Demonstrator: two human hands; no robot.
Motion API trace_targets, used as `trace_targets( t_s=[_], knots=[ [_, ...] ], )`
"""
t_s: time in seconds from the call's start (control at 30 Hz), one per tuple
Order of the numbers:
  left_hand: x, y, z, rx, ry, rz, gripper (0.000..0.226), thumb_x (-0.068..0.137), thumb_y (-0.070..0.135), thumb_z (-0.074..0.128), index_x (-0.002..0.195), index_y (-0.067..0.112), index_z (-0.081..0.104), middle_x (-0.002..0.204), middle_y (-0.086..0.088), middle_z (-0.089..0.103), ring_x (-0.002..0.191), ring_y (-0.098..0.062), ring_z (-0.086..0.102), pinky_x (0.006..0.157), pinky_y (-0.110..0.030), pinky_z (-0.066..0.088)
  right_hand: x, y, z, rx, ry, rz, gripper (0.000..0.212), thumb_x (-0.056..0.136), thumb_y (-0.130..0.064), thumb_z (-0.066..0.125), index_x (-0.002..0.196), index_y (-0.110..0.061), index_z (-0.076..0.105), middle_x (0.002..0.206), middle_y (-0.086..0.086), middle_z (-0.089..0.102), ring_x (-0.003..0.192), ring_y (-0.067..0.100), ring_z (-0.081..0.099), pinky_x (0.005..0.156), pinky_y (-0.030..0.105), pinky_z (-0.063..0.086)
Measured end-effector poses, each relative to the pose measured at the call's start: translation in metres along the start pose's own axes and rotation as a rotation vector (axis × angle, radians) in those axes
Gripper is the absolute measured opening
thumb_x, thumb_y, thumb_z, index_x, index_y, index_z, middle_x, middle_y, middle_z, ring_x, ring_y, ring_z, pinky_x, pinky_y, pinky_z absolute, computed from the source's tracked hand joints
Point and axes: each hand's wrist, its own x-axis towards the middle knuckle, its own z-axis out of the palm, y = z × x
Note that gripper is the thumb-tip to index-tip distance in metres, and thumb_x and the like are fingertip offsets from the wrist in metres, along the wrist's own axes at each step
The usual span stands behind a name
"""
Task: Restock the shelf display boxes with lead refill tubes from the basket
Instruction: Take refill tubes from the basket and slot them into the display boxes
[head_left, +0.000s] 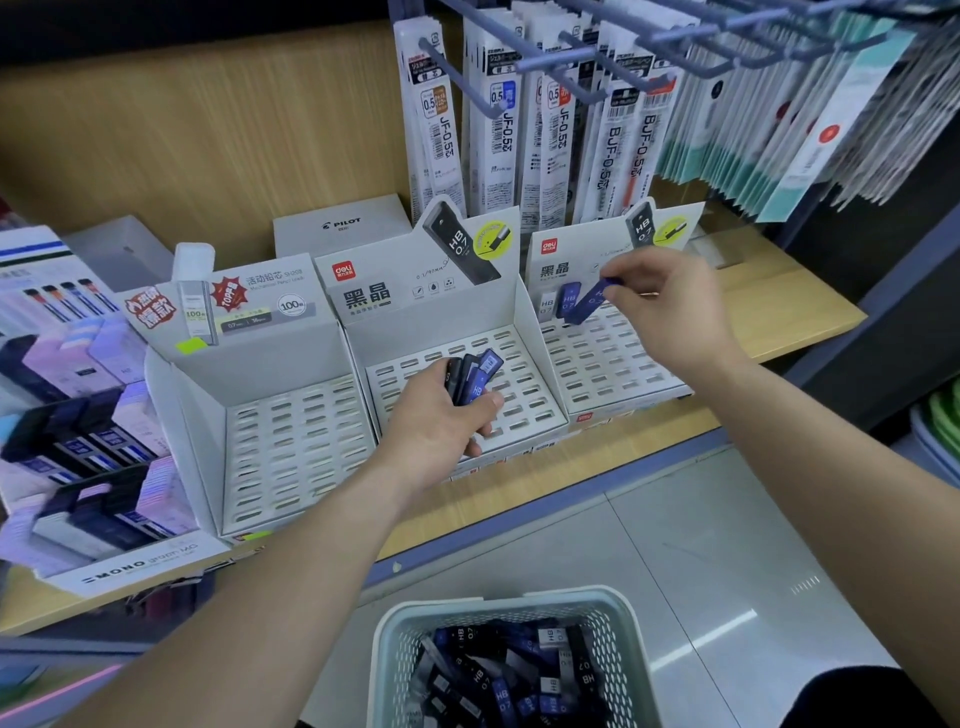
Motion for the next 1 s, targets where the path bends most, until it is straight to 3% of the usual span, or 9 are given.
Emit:
trace_targets(
  t_s=[0.1,0.33,0.5,0.6,0.8,0.87,1.0],
  knots=[
    [0.001,-0.001,0.001,-0.015,0.004,-0.019,0.011,0.094,0.024,0.069,0.1,0.02,0.061,0.076,-0.005,0.067,0.059,-0.014,0.061,0.07,-0.042,0.06,0.003,0.007,0.005,-0.043,-0.017,-0.002,0.02,0.09,-0.005,0.068,0.095,-0.024,0.071,0.09,-0.013,0.07,0.083,-0.006,0.065,0.086,0.014,0.052],
    [0.002,-0.001,0.002,-0.037,0.028,-0.008,0.013,0.095,0.019,0.067,0.105,0.02,0.059,0.086,-0.006,0.067,0.062,-0.009,0.06,0.056,-0.02,0.051,0.003,0.013,0.014,-0.12,-0.071,-0.04,0.018,0.092,-0.003,0.066,0.101,-0.017,0.074,0.095,-0.002,0.072,0.087,0.007,0.068,0.094,0.024,0.053],
    [0.003,-0.001,0.002,-0.031,0.036,-0.003,0.014,0.094,0.021,0.068,0.104,0.021,0.058,0.092,-0.005,0.067,0.073,-0.012,0.064,0.059,-0.022,0.053,0.011,0.016,0.022,-0.322,-0.076,-0.24,0.022,0.093,-0.002,0.064,0.107,-0.013,0.076,0.107,0.004,0.065,0.087,0.02,0.066,0.089,0.025,0.049],
    [0.002,-0.001,0.0,-0.011,0.031,-0.001,0.015,0.095,0.024,0.067,0.107,0.022,0.059,0.098,-0.001,0.07,0.074,-0.005,0.065,0.061,-0.023,0.055,0.016,0.021,0.03,-0.364,-0.106,-0.232,0.022,0.091,-0.002,0.064,0.107,-0.012,0.077,0.108,0.007,0.064,0.091,0.025,0.065,0.092,0.03,0.05],
    [0.0,-0.001,-0.003,-0.067,0.005,-0.008,0.012,0.096,0.023,0.066,0.106,0.021,0.06,0.088,0.002,0.075,0.067,-0.009,0.063,0.06,-0.025,0.05,-0.008,0.0,0.027,-0.203,-0.064,-0.156,0.016,0.091,-0.017,0.068,0.104,-0.022,0.076,0.101,-0.003,0.066,0.079,0.008,0.064,0.079,0.021,0.051],
    [0.0,0.0,-0.001,-0.078,-0.013,0.0,0.012,0.096,0.021,0.065,0.107,0.018,0.059,0.087,0.002,0.075,0.065,-0.009,0.065,0.058,-0.026,0.051,-0.022,-0.019,0.031,-0.047,-0.202,-0.096,0.009,0.091,-0.02,0.069,0.096,-0.023,0.075,0.089,-0.006,0.072,0.074,0.003,0.065,0.075,0.021,0.055],
    [-0.004,0.007,0.004,-0.096,-0.03,0.013,0.015,0.095,0.016,0.067,0.107,0.016,0.057,0.09,-0.001,0.072,0.069,-0.015,0.068,0.055,-0.027,0.052,-0.039,-0.045,0.044,0.164,-0.469,0.002,0.013,0.088,-0.021,0.075,0.1,-0.015,0.074,0.088,0.005,0.073,0.073,0.015,0.069,0.072,0.028,0.057]
  ],
)
